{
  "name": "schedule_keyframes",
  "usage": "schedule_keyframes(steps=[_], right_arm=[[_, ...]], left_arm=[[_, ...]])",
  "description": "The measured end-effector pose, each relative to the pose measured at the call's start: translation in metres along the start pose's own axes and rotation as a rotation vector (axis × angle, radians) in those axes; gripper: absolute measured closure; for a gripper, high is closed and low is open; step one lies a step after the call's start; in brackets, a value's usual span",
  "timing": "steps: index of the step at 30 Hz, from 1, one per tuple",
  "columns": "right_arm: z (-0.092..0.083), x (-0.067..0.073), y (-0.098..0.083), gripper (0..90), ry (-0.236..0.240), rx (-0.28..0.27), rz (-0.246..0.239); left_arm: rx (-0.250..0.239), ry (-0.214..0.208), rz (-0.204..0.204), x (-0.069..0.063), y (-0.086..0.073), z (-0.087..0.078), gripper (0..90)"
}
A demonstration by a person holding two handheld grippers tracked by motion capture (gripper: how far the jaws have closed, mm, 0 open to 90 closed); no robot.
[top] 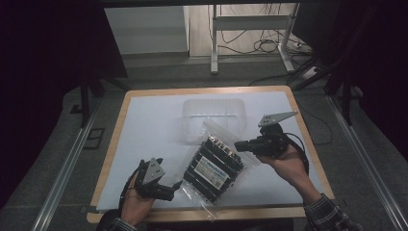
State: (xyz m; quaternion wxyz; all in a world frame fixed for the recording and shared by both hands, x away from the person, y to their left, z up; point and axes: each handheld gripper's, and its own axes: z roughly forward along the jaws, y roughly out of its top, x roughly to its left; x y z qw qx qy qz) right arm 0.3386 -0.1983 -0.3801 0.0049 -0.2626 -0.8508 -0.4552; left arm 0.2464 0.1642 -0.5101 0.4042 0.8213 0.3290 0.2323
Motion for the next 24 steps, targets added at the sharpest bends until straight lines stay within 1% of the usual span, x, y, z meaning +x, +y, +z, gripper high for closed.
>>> schedule_keyframes(steps=[1,2,3,6,7,8,9,12,13,14,15,16,19,24], right_arm=[[-0.001,0.000,0.003,89.0,0.003,-0.003,-0.004],[-0.005,0.002,0.008,89.0,0.007,-0.008,-0.007],[-0.005,0.002,0.008,89.0,0.007,-0.008,-0.007],[-0.010,0.004,0.016,89.0,0.015,-0.025,-0.013],[-0.015,0.005,0.022,89.0,0.015,-0.035,-0.018],[-0.015,0.005,0.022,89.0,0.015,-0.035,-0.018],[-0.019,0.007,0.028,89.0,0.012,-0.046,-0.024],[-0.023,0.009,0.033,89.0,0.009,-0.054,-0.034],[-0.027,0.011,0.040,89.0,0.002,-0.062,-0.043],[-0.027,0.011,0.040,89.0,0.002,-0.062,-0.043],[-0.029,0.011,0.041,89.0,0.000,-0.066,-0.047],[-0.030,0.011,0.044,89.0,-0.003,-0.071,-0.048],[-0.034,0.007,0.052,89.0,-0.020,-0.088,-0.047],[-0.035,0.001,0.059,89.0,-0.027,-0.111,-0.033]], left_arm=[[-0.013,0.003,-0.012,-0.001,0.000,0.000,0.0],[-0.015,0.003,-0.013,-0.001,0.000,0.000,0.0],[-0.009,0.003,-0.003,0.000,0.000,-0.001,0.0],[-0.013,0.000,-0.004,0.001,0.000,-0.001,0.0],[-0.013,0.000,-0.002,0.001,0.000,-0.001,0.0],[-0.014,0.001,-0.007,0.001,0.000,-0.001,0.0],[-0.021,-0.001,-0.017,0.000,0.000,0.000,0.0],[-0.021,-0.003,-0.018,0.000,0.000,0.000,0.0],[-0.021,-0.004,-0.017,0.000,0.000,0.000,0.0],[-0.010,-0.005,-0.006,0.001,0.000,0.000,0.0],[-0.010,-0.005,-0.005,0.001,0.000,0.000,0.0],[-0.019,-0.006,-0.018,0.000,0.000,0.000,0.0],[-0.016,-0.007,-0.018,0.000,0.000,0.001,0.0],[-0.014,-0.010,-0.020,0.000,0.000,0.001,0.0]])
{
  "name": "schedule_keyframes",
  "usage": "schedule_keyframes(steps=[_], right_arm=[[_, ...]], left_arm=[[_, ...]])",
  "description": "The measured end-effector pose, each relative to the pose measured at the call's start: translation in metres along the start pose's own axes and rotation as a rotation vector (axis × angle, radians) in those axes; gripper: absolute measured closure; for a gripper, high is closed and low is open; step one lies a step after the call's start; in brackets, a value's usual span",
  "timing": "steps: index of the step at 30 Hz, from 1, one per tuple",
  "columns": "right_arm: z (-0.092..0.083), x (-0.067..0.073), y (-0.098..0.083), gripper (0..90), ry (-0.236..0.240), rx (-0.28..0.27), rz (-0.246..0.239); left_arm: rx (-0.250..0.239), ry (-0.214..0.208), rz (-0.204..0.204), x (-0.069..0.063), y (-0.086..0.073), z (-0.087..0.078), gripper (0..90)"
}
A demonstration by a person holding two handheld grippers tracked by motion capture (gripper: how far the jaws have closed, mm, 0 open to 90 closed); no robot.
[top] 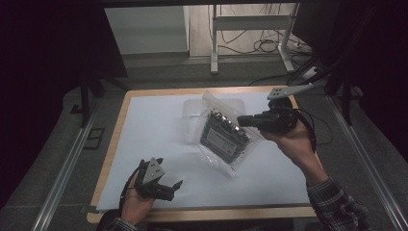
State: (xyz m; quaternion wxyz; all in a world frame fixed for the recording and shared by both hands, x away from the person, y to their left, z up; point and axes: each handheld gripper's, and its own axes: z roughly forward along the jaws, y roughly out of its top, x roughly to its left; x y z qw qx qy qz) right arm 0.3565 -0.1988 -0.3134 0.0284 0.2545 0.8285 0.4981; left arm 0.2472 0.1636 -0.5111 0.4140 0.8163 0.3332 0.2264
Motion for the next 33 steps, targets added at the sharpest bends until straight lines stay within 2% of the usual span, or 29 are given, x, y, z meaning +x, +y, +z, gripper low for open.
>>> schedule_keyframes(steps=[6,7,9,13,27,33], right_arm=[[0.002,-0.007,0.008,89.0,0.008,-0.021,0.020],[0.004,-0.009,0.012,89.0,0.017,-0.029,0.027],[0.005,-0.010,0.015,89.0,0.019,-0.035,0.029],[0.008,-0.013,0.020,89.0,0.024,-0.046,0.031],[0.022,-0.029,0.052,89.0,-0.012,-0.092,0.047],[0.031,-0.039,0.067,89.0,-0.048,-0.102,0.048]], left_arm=[[-0.004,0.000,0.002,0.000,0.000,0.000,0.0],[0.005,0.000,0.015,0.001,0.000,0.000,0.0],[-0.009,-0.001,0.003,0.000,0.000,0.000,0.0],[-0.010,-0.002,0.005,0.000,0.000,0.000,0.0],[-0.015,-0.001,0.001,0.001,-0.001,0.000,0.0],[-0.020,0.000,-0.005,0.002,-0.001,-0.001,0.0]])
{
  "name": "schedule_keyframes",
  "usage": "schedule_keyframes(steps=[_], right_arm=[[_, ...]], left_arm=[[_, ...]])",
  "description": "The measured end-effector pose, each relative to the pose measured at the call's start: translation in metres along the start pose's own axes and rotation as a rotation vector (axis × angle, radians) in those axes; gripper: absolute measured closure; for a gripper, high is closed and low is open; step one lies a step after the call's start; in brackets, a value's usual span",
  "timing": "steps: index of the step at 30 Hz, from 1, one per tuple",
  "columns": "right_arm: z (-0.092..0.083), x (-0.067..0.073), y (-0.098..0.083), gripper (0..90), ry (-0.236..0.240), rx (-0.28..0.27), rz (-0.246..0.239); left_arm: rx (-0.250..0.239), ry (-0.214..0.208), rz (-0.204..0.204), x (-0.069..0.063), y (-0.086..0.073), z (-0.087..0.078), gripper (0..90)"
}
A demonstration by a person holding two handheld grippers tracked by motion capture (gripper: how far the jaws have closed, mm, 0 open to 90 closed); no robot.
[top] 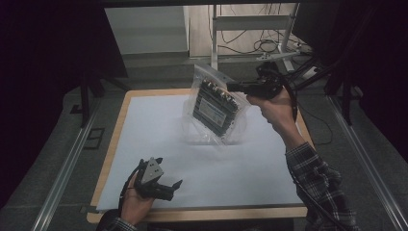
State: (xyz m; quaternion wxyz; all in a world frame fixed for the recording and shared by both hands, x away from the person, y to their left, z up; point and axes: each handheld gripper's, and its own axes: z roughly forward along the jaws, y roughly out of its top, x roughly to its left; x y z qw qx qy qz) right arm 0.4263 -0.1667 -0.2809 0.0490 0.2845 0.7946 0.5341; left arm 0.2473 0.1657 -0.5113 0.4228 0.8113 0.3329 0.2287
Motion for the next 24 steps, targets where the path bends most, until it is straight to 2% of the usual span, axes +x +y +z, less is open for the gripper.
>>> schedule_keyframes(steps=[11,15,16,18,20,24], right_arm=[[0.013,-0.016,0.018,89.0,-0.045,-0.021,-0.001],[0.022,-0.022,0.024,89.0,-0.065,-0.022,-0.016],[0.029,-0.027,0.025,89.0,-0.069,-0.023,-0.019],[0.032,-0.028,0.025,89.0,-0.072,-0.021,-0.015],[0.044,-0.035,0.024,89.0,-0.074,-0.012,-0.018],[0.053,-0.039,0.022,89.0,-0.076,0.000,-0.013]], left_arm=[[-0.001,-0.001,-0.001,0.001,0.000,0.000,0.0],[-0.002,-0.002,-0.002,0.000,0.000,0.001,0.0],[-0.001,-0.003,-0.002,0.000,0.000,0.001,0.0],[0.001,-0.004,-0.003,0.000,-0.001,0.001,0.0],[0.004,-0.006,-0.002,0.000,-0.001,0.001,0.0],[0.003,-0.006,-0.002,0.000,-0.001,0.002,0.0]])
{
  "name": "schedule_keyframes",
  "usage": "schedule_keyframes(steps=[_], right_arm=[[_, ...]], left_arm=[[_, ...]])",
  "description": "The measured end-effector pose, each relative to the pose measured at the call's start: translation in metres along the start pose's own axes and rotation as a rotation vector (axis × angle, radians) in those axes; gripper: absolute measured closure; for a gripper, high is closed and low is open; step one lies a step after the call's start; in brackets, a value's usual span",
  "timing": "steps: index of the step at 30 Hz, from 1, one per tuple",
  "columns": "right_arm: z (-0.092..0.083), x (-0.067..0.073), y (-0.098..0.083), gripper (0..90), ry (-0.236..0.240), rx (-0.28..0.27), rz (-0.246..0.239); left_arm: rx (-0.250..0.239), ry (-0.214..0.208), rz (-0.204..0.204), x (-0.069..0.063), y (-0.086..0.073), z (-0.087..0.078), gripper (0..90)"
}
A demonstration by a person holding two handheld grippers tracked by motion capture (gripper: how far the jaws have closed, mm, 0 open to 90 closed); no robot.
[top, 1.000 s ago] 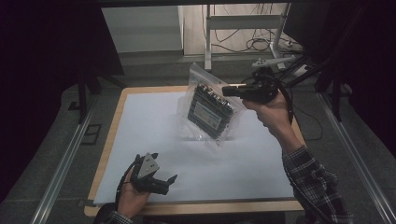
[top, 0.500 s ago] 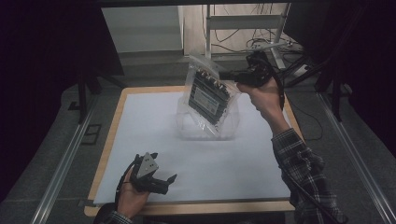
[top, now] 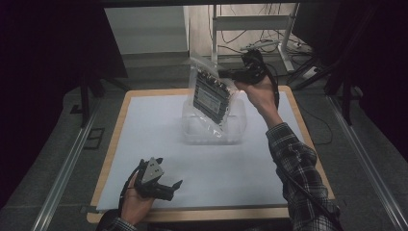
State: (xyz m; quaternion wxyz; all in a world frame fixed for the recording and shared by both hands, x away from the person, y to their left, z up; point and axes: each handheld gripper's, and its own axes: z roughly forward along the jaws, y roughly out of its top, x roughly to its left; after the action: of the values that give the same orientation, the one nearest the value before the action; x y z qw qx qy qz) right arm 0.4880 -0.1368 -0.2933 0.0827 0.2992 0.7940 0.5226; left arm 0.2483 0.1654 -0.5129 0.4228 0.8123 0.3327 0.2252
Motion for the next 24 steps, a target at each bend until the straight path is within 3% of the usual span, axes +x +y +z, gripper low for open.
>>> schedule_keyframes(steps=[17,18,24], right_arm=[[0.042,-0.012,-0.030,88.9,-0.005,0.084,0.006],[0.044,-0.015,-0.035,88.9,0.020,0.064,0.038],[0.044,-0.015,-0.036,88.8,-0.032,0.066,0.013]], left_arm=[[0.009,-0.003,0.005,-0.001,0.000,0.001,0.0],[0.010,-0.004,0.006,-0.001,0.000,0.001,0.0],[0.009,-0.002,0.006,-0.001,0.000,0.001,0.0]])
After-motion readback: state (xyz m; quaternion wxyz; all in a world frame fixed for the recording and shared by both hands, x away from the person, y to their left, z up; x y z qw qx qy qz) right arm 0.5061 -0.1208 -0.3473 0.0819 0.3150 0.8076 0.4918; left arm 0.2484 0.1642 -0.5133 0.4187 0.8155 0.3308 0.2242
